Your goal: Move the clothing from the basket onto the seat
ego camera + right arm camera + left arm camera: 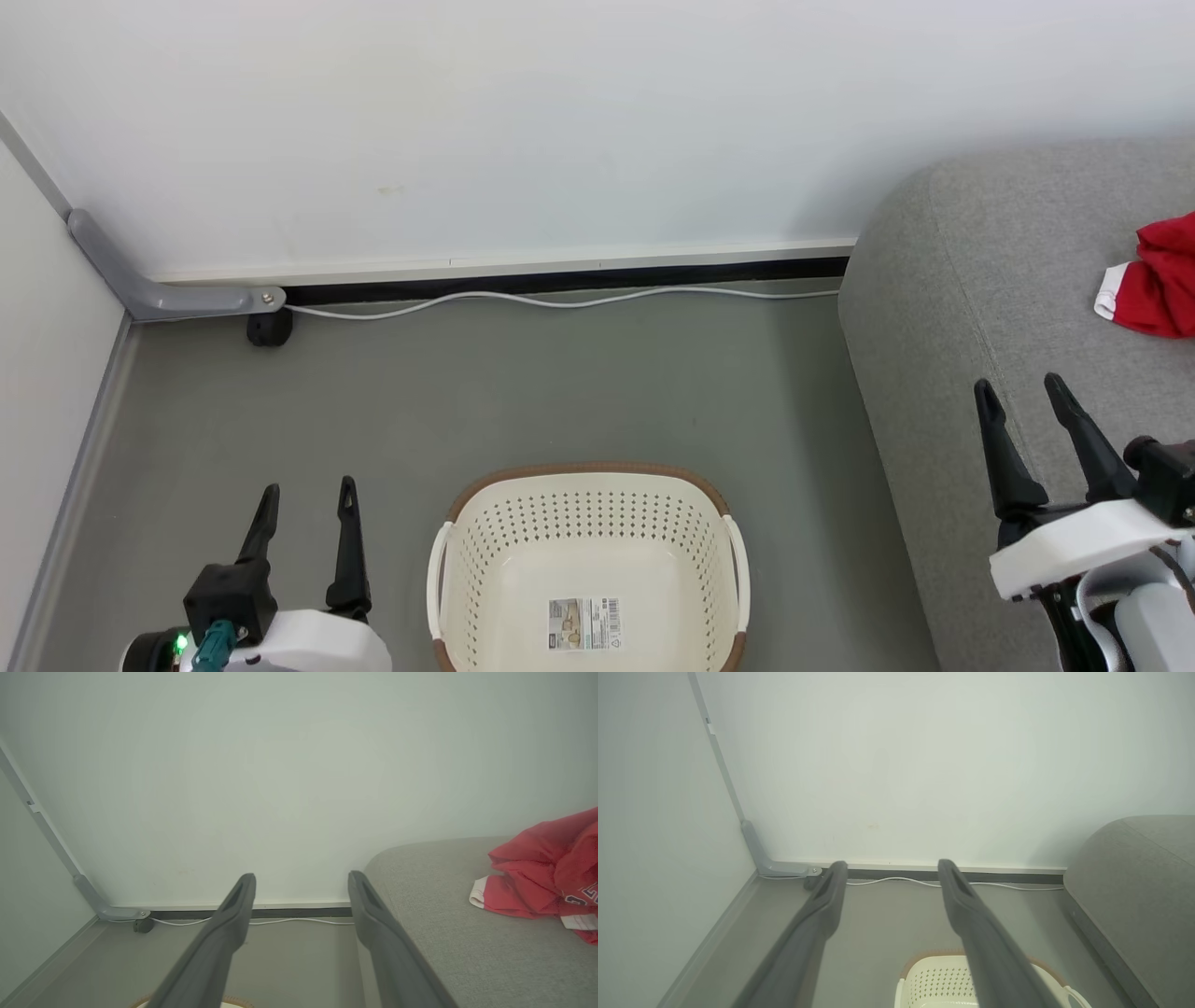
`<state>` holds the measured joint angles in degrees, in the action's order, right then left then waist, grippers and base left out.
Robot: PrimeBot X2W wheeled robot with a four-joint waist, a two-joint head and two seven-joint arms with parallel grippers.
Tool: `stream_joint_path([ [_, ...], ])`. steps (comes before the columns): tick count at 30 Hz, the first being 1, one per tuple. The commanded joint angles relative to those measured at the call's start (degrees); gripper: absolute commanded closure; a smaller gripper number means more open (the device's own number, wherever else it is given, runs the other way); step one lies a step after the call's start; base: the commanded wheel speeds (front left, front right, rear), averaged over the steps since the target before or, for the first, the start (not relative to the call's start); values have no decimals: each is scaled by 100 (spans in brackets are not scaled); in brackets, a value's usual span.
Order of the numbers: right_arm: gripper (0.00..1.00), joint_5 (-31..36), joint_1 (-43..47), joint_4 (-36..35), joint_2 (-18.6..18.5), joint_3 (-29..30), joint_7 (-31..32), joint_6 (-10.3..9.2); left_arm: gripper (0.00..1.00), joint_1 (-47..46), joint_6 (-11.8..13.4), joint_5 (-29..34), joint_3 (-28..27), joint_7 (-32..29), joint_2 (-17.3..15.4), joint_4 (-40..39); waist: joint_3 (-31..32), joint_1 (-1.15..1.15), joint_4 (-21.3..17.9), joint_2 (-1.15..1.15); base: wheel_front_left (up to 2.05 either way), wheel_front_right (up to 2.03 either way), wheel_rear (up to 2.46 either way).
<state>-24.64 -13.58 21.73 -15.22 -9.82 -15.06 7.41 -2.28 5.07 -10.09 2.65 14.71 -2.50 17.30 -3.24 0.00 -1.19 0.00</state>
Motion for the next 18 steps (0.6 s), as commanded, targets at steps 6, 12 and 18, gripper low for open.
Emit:
stream_joint_path([
  [6, 0, 196, 389, -181, 46, 77, 6, 8, 0, 306, -55, -17, -191, 29, -39, -346, 175, 0, 32, 0, 0, 0, 0],
  [12, 0, 336, 608, -63, 163, 109, 6, 8, 0, 504, -24, -37, -135, 29, -39, -442, 219, 0, 5, 0, 0, 0, 0],
  [18, 0, 417, 644, -50, 222, 112, 6, 8, 0, 563, 6, -72, -101, 29, -38, -484, 234, 0, -20, 0, 0, 0, 0],
])
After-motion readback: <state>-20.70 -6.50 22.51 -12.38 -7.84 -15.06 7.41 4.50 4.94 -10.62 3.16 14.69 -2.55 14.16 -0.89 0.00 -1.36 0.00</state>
